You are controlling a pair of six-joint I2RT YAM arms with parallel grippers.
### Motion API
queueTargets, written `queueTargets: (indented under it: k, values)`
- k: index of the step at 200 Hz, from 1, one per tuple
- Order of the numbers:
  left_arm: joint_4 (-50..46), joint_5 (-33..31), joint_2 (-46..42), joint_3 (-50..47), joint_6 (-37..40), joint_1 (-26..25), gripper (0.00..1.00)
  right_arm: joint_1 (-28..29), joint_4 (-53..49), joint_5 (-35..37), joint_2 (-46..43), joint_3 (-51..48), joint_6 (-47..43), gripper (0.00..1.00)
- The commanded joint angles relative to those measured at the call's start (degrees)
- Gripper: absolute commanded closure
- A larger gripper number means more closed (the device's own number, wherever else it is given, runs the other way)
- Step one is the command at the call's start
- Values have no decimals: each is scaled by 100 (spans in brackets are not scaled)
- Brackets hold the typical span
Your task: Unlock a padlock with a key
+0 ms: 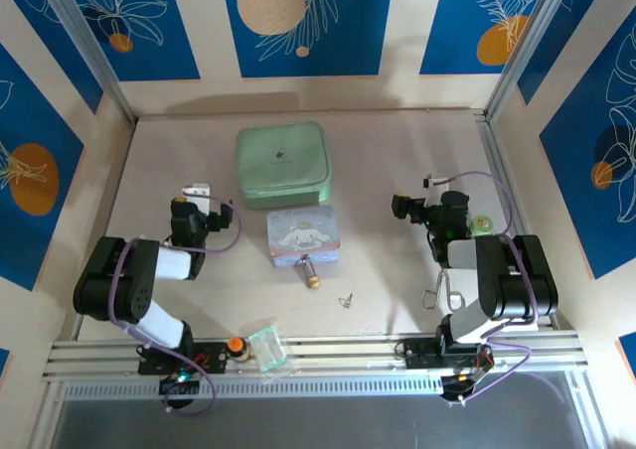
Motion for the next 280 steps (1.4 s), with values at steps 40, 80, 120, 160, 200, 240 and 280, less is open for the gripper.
queueTargets:
  k: [40, 80, 120, 160, 200, 240, 280]
  values:
    - [127, 170, 13, 67, 55, 86, 0, -28, 17, -72, -14, 119, -117, 1]
    - [120, 170, 15, 67, 54, 80, 0, -28, 12, -72, -21, 119, -117, 1]
    - [122, 181, 15, 66, 49, 80, 0, -32, 15, -81, -21, 119, -108, 1]
    - [119, 179, 16, 67, 48, 80, 0, -28, 16, -72, -14, 126, -108, 1]
    - [111, 179, 15, 66, 52, 80, 0, -36, 13, -81, -27, 118, -108, 1]
    - [314, 148, -27, -52, 63, 82, 0, -45, 25, -122, -60, 105, -108, 1]
    - [205, 62, -437, -170, 46, 71, 0, 12, -405, -157, -456, 189, -195, 1]
